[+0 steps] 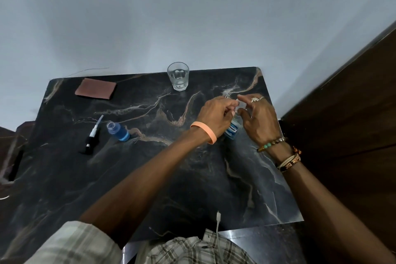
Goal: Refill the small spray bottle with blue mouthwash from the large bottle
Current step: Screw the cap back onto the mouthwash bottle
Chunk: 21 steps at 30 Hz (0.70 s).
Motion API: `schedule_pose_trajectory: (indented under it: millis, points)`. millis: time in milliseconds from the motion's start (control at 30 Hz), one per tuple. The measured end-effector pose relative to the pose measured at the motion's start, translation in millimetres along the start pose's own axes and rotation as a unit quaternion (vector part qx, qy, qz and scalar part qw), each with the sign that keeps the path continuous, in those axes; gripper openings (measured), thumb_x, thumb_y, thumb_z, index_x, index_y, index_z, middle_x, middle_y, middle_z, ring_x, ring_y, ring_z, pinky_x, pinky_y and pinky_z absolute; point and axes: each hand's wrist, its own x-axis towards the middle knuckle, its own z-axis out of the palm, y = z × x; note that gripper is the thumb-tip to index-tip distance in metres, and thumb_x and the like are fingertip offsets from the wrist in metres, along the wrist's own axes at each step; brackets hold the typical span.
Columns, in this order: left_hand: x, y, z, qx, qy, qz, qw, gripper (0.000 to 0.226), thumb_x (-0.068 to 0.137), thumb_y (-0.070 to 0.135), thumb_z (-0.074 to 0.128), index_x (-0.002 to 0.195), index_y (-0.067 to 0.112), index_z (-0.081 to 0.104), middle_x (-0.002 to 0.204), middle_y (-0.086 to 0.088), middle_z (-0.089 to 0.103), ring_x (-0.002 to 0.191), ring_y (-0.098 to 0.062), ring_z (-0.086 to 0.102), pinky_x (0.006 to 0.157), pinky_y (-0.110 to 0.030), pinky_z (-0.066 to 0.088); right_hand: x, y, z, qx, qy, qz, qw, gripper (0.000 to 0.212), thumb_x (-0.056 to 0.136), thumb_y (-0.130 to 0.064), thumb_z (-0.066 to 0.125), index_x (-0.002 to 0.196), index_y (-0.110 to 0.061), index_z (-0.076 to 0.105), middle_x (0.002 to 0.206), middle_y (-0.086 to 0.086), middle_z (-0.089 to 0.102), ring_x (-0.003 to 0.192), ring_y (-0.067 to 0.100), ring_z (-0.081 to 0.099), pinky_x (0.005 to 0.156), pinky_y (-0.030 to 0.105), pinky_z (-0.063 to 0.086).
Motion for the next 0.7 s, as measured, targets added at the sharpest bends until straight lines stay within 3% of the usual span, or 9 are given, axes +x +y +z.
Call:
schedule_pose_trajectory:
  millis: [433,567,700]
  points:
    - [-6,-14,14,0.022,-0.048,-0.023,0.998,0.029,0.086,0.002,0.06,0.112,0.013,0.068,0.103,-0.006,0.064,0.095,-0.022,0.063,0.085,-0.043,0.054,-9,9,22,0.029,-0.011,0.039,0.999,0.036,0.091,-0.011,0.061,0.127,-0.012,0.061,0.121,0.011,0.061,0.11,0.025,0.058,0.091,0.029,0.044]
    - [-3,-16,18,0.019,-0.044,-0.025,0.999,0.035,0.083,0.004,0.064,0.116,0.014,0.065,0.11,-0.006,0.062,0.096,-0.021,0.064,0.085,-0.042,0.054,-9,15,21,0.035,-0.004,0.072,0.997,0.067,0.08,-0.017,0.074,0.141,-0.014,0.045,0.134,0.011,0.055,0.117,0.025,0.057,0.094,0.034,0.048]
    - [7,-12,21,0.038,-0.004,-0.019,0.999,0.035,0.085,0.026,0.068,0.118,0.02,0.059,0.112,0.0,0.056,0.096,-0.017,0.06,0.085,-0.035,0.054,-2,27,15,0.076,-0.068,0.159,0.982,0.104,0.063,-0.033,0.088,0.148,-0.012,0.033,0.139,0.008,0.053,0.115,0.024,0.058,0.089,0.038,0.054]
